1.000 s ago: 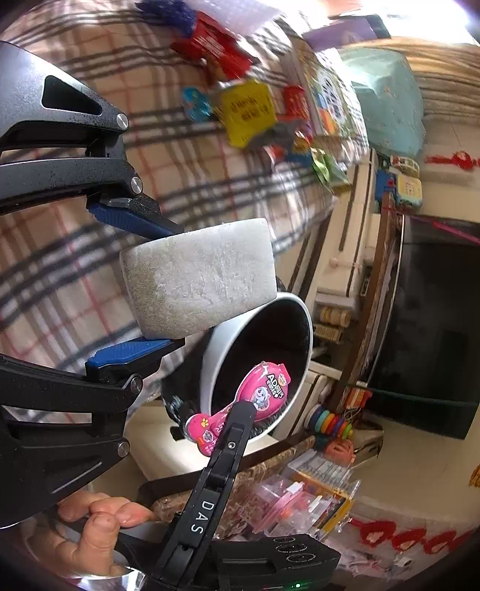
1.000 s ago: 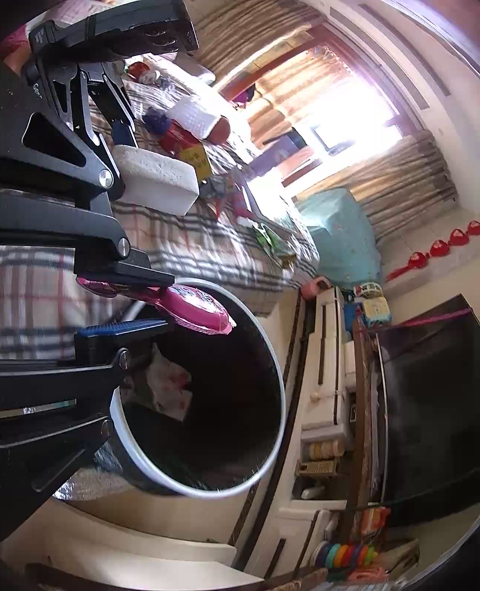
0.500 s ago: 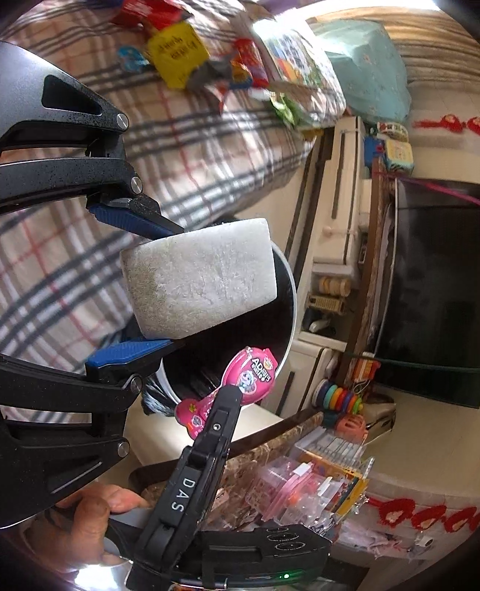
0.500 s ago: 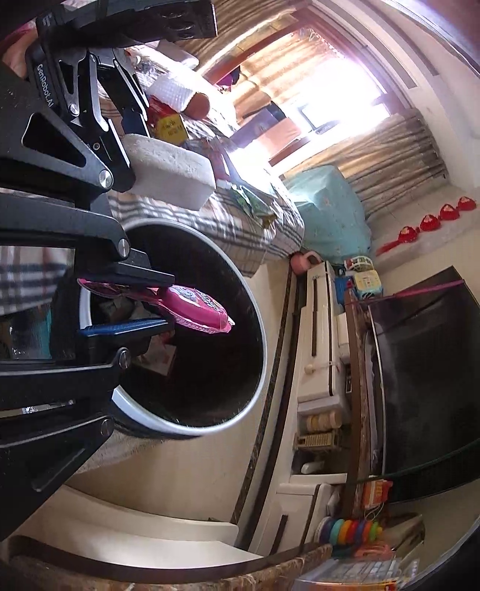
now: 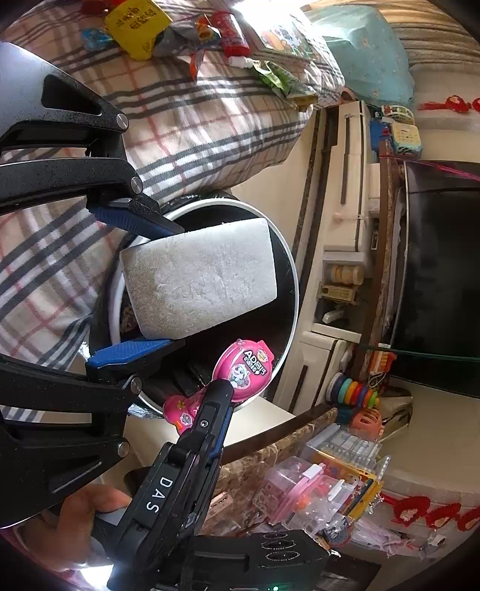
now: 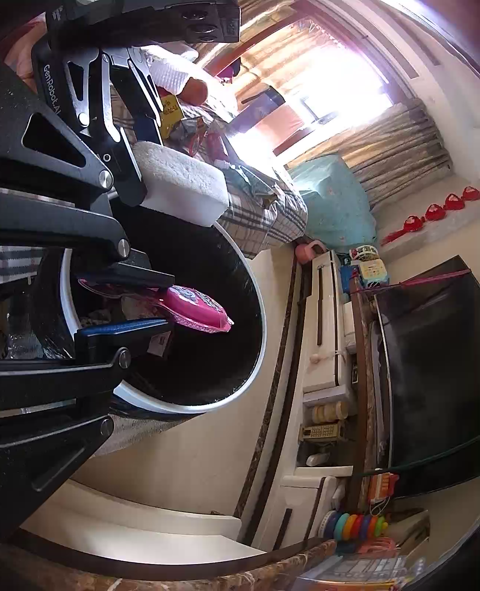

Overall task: Collect trash
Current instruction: 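Carry the foam block and pink packet over the trash bin with both tools, then open both tools to drop the foam block and pink packet into the bin, then move left tool to the blue plastic wrapper while right tool approaches the yellow snack bag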

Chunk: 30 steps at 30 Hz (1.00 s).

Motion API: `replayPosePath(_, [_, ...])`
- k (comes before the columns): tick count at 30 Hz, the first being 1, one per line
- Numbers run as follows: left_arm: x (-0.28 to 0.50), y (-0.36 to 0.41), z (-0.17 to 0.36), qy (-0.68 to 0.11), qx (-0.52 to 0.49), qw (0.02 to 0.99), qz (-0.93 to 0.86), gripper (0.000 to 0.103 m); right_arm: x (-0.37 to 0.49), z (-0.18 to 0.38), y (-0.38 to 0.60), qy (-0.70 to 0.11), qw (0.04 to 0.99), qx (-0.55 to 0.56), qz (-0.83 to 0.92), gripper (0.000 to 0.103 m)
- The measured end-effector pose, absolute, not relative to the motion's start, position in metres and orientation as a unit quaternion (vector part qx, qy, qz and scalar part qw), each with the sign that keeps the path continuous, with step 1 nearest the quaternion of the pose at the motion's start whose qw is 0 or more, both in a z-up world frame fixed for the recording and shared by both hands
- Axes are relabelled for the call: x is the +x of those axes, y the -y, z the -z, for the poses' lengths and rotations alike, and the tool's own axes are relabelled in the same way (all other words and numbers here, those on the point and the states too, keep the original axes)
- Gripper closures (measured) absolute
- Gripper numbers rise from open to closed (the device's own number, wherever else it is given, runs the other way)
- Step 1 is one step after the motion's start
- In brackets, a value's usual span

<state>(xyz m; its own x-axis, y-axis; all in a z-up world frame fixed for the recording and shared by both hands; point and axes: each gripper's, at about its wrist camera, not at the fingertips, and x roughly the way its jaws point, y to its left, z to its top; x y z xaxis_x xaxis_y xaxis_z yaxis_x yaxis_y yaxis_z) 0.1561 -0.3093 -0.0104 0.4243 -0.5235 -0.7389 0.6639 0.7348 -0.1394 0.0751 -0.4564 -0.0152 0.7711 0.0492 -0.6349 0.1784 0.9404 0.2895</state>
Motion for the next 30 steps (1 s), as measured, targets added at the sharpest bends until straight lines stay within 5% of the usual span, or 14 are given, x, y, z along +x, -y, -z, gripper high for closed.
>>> replayPosePath(13, [0.171,0.317,0.018,-0.416,0.089,0.834,0.351,0.048,0.086,0.02,0.468,-0.35,0.919,0.174,0.043,0.086])
replayPosePath(19, [0.168,0.315,0.018,-0.413,0.086,0.834,0.357,0.031,0.086,0.02,0.473,-0.347,0.918,0.188,0.046,0.079])
replayPosePath(25, [0.162,0.298,0.019,-0.413,0.071,0.838,0.351,0.029,0.08,0.014,0.469,-0.333,0.922,0.194,0.041,0.055])
replayPosePath(30, [0.155,0.271,0.025,-0.422,0.054,0.842,0.332,0.028,0.073,0.01,0.458,-0.318,0.927,0.195,0.035,0.023])
